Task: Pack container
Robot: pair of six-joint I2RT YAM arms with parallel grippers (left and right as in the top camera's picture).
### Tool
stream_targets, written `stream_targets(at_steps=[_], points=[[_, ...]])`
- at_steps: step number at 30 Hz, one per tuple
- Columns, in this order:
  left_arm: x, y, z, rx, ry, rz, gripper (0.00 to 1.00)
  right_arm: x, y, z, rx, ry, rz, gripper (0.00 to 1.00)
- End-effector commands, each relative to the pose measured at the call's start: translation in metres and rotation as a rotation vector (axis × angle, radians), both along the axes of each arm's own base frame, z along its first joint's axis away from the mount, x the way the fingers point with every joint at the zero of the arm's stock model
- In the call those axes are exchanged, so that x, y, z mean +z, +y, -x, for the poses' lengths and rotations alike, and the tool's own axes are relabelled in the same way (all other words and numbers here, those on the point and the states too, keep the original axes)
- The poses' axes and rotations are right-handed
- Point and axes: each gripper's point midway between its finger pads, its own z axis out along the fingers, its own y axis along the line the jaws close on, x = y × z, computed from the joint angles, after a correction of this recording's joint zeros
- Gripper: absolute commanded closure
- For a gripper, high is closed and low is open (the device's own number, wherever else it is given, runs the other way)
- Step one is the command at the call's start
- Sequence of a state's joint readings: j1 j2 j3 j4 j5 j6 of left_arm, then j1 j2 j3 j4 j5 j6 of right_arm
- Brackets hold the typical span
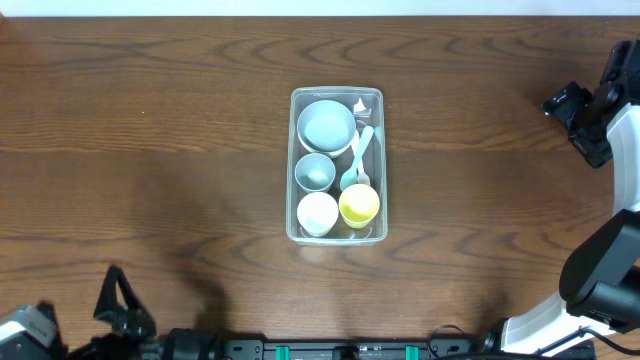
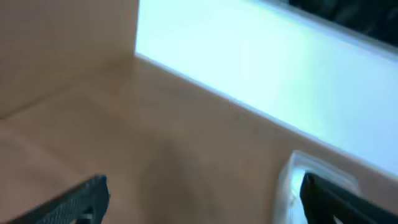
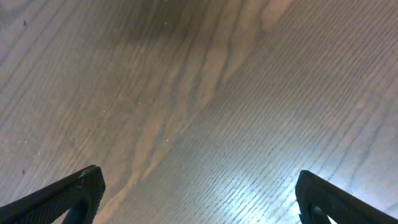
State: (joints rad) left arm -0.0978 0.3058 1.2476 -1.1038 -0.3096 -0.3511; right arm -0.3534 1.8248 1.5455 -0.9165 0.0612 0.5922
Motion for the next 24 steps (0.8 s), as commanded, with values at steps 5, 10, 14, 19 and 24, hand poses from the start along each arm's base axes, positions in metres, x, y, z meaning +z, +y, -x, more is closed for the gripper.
stream_targets(at_steps=[5, 10, 14, 19, 24], points=[[-0.009, -0.033, -0.077, -0.178, -0.206, -0.151, 0.02, 0.002, -0.005, 0.0, -0.019, -0.004, 0.011, 0.01], [-0.025, -0.064, -0.119, -0.336, -0.332, -0.329, 0.02, 0.002, -0.005, 0.0, -0.019, -0.004, 0.011, 0.01], [-0.06, -0.077, -0.136, -0.409, -0.325, -0.402, 0.02, 0.002, -0.005, 0.0, -0.019, -0.004, 0.012, 0.01], [-0.101, -0.08, -0.142, -0.434, -0.277, -0.415, 0.02, 0.002, -0.005, 0.0, -0.019, -0.004, 0.012, 0.01], [-0.127, -0.079, -0.136, -0.429, -0.297, -0.422, 0.02, 0.002, -0.005, 0.0, -0.019, -0.004, 0.011, 0.01]])
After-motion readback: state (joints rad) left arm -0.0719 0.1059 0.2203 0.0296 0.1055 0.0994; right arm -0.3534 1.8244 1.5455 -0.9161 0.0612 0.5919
